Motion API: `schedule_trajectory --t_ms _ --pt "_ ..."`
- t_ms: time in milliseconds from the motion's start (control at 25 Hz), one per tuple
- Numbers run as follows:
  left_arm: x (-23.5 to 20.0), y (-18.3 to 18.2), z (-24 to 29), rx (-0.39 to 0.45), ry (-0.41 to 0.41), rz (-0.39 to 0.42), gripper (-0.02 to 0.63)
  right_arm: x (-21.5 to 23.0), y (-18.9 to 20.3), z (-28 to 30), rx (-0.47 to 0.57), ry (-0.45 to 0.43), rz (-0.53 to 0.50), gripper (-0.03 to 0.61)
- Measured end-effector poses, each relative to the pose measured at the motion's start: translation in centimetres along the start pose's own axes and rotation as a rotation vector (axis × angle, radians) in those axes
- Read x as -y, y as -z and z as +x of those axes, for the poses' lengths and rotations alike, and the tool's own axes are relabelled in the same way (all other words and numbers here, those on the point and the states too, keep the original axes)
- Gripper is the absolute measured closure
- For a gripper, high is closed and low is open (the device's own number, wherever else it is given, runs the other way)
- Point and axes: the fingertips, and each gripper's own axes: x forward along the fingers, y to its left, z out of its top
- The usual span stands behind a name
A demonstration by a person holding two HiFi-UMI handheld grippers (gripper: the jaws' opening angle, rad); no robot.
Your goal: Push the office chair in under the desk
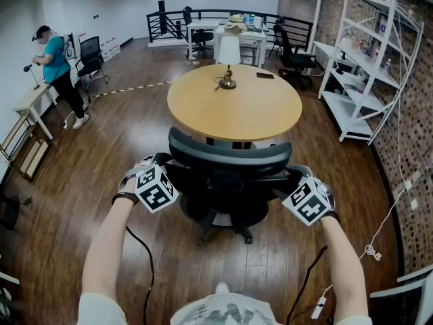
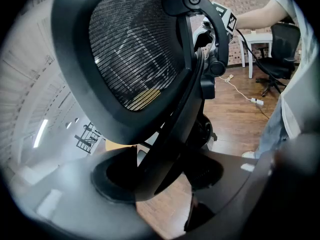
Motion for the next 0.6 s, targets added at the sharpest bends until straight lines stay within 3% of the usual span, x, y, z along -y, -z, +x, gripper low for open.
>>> schedule_trajectory --t_ms 240,440,600 --pt "0.0 0.0 0.0 -0.007 -0.01 -0.025 0.319 -0.1 -0.1 0.1 -0.016 0.003 -0.027 0.31" --pt "0.2 -0.3 -0.3 0.029 -0.106 -0.054 0.274 -0.2 0.0 -0.4 -0.021 0.099 -0.065 0.309" --pt "0.2 -0.4 -1.9 0.069 -0.166 -0.111 0.276 -0.7 -0.7 -1.7 0.029 0.127 -0.025 0.308"
